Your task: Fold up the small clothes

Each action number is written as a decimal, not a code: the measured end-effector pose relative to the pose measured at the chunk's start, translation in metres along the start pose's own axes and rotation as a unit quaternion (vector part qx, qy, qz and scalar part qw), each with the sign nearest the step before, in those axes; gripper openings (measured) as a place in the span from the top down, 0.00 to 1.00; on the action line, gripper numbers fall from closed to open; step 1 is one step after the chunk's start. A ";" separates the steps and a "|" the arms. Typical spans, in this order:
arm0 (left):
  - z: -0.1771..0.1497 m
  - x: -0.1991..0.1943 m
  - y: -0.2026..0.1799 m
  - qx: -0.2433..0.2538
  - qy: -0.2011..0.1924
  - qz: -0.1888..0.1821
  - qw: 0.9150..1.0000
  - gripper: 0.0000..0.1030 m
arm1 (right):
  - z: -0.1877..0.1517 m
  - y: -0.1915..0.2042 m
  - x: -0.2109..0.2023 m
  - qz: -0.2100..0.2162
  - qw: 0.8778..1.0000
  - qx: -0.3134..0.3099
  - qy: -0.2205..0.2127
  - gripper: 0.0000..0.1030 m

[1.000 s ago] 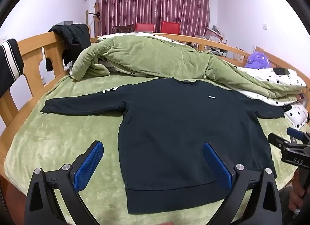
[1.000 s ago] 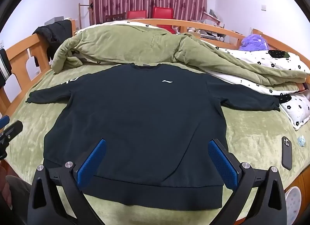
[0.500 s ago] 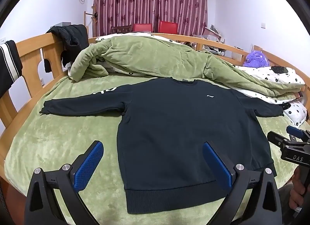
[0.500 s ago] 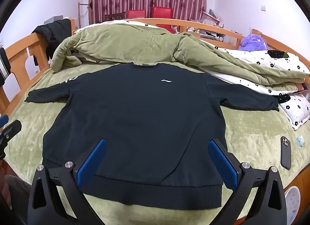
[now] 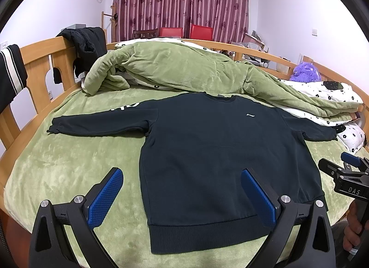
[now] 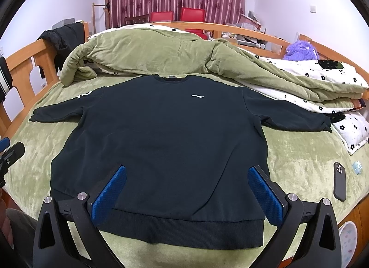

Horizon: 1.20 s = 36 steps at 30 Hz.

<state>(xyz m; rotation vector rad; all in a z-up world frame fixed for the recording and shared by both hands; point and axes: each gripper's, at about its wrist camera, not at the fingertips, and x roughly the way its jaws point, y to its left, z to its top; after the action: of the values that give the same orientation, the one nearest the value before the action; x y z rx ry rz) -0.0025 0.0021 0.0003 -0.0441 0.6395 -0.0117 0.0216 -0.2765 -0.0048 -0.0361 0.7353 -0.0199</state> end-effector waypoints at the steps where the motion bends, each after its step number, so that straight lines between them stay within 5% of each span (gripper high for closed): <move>1: 0.000 0.000 0.000 0.000 0.000 0.000 1.000 0.00 | 0.000 0.000 0.000 0.000 1.000 0.000 0.000 0.00; 36: 0.001 0.000 0.000 0.000 0.000 0.000 1.000 0.00 | 0.000 -0.003 -0.002 0.000 1.000 0.002 -0.001 0.00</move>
<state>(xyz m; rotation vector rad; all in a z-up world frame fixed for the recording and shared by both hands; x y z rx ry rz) -0.0023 0.0021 0.0008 -0.0437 0.6392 -0.0112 0.0200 -0.2789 -0.0034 -0.0316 0.7340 -0.0210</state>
